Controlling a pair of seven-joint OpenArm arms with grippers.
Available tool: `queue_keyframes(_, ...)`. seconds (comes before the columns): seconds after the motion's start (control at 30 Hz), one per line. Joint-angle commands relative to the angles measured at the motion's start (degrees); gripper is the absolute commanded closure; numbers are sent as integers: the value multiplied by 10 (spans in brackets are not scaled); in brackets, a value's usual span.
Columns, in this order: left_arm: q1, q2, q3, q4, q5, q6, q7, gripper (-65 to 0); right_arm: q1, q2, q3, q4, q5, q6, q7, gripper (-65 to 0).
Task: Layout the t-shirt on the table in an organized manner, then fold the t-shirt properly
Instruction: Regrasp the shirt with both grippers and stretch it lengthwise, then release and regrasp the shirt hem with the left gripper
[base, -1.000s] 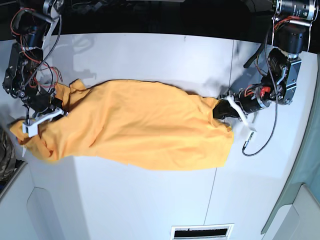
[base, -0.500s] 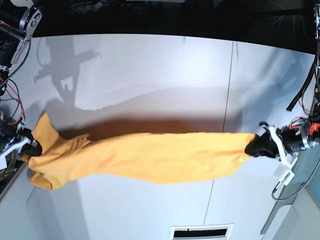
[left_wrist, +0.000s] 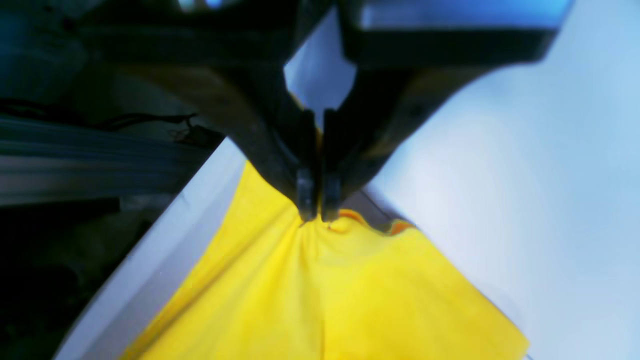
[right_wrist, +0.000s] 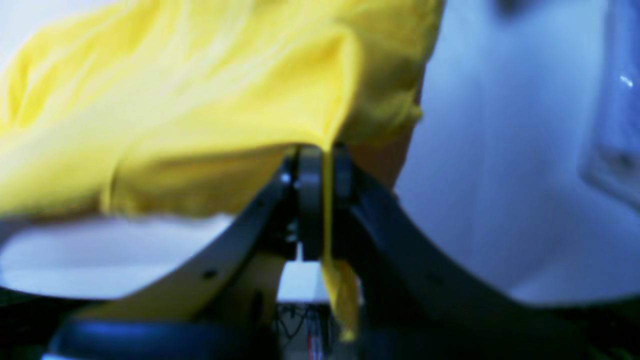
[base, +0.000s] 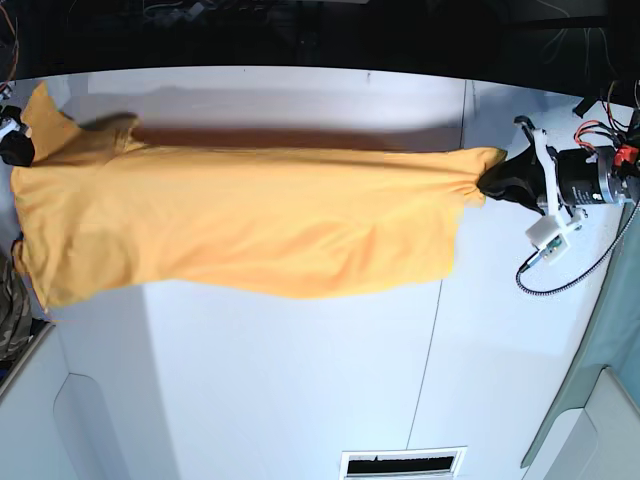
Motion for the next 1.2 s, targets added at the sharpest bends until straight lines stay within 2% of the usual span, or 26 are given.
queue_keyframes(0.0,6,-7,-7,7,4,-3,-4,0,-9,10,3,5,9,2,9,0)
queue_keyframes(0.03,16,-1,-7,7,12,-3,-4,0,-18,10,2,-1,9,2,10,0)
queue_keyframes(0.13,43,21,-7,-1,29,-3,-4,-143,-31,9,1,-29,-2,2,16,-8)
queue_keyframes(0.23,61,47,-7,-26,29,-3,-4,-253,-30,6,1,-73,-7,1,34,-228)
queue_keyframes(0.3,63,62,-7,-45,29,-3,-4,-286,-29,2,1,-101,-6,0,53,-304)
queue_keyframes(0.47,41,66,-17,-52,23,-3,-18,-286,-25,-3,1,-102,-2,0,88,-306)
queue_keyframes(0.6,0,66,-52,-52,24,-3,-60,-286,3,-3,1,-80,-9,0,116,-306)
queue_keyframes(0.7,-42,68,-56,-67,62,26,-93,-286,59,-8,1,-80,-28,-6,133,-306)
queue_keyframes(0.8,-93,86,-55,-121,96,41,-110,-286,125,-11,-9,-91,-83,-39,159,-306)
queue_keyframes(0.9,-163,118,-55,-218,116,42,-116,-286,197,-10,-43,-130,-171,-76,185,-306)
queue_keyframes(1.03,-264,148,-55,-369,133,41,-126,-286,290,3,-110,-232,-256,-108,225,-306)
queue_keyframes(1.17,-331,157,-51,-492,151,40,-138,-286,367,20,-169,-342,-318,-137,257,-306)
